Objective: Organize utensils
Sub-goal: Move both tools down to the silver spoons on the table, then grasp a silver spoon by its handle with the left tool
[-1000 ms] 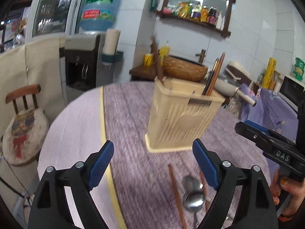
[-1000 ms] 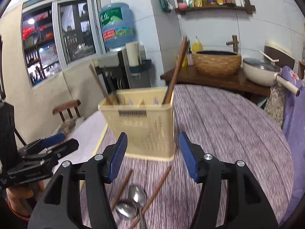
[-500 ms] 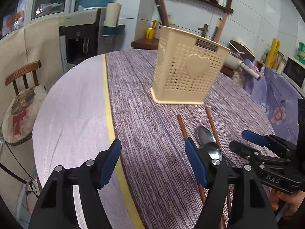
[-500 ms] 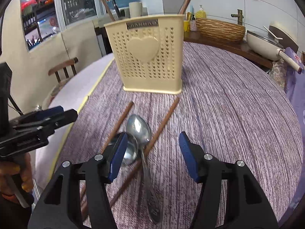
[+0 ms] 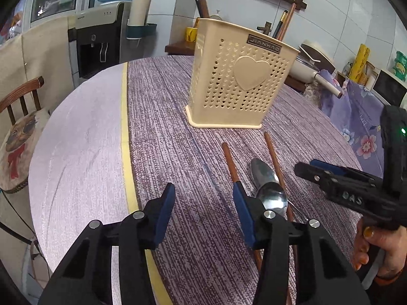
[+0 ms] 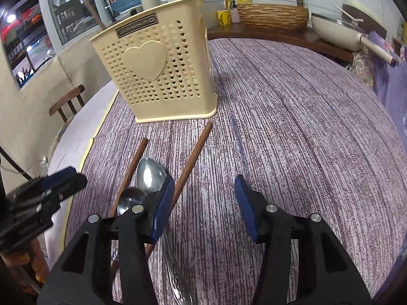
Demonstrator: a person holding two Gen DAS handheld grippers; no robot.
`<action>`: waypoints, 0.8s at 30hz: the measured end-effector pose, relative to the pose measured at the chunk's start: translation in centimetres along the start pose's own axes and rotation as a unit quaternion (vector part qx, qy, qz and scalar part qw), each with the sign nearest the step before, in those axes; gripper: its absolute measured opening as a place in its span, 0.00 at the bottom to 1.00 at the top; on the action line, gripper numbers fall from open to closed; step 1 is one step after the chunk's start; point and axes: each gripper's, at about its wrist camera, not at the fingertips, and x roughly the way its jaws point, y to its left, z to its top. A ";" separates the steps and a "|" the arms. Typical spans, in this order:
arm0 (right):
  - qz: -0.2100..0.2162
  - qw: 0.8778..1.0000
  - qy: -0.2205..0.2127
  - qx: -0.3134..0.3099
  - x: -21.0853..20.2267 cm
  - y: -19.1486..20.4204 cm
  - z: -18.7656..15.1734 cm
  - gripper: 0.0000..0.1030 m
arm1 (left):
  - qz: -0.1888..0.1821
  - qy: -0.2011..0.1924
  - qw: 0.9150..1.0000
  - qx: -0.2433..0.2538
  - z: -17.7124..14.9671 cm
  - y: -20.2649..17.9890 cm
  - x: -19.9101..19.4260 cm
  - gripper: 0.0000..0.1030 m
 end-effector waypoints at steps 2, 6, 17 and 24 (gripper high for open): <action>-0.001 1.000 -0.005 0.005 0.2 0.0 0.2 0.48 | -0.007 0.002 1.000 0.007 -0.2 -0.6 -0.1 0.45; 0.004 1.000 -0.008 0.027 0.1 -0.9 0.1 0.48 | -0.021 0.005 0.999 0.045 -0.8 -3.1 0.0 0.46; -0.004 0.999 -0.015 0.051 -0.9 -2.9 -1.1 0.48 | -0.027 0.022 0.996 0.085 -0.9 -7.1 2.8 0.59; 0.000 0.999 -0.010 0.052 -0.6 -2.9 -1.5 0.48 | -0.004 0.041 0.994 0.097 -1.0 -7.9 3.8 0.53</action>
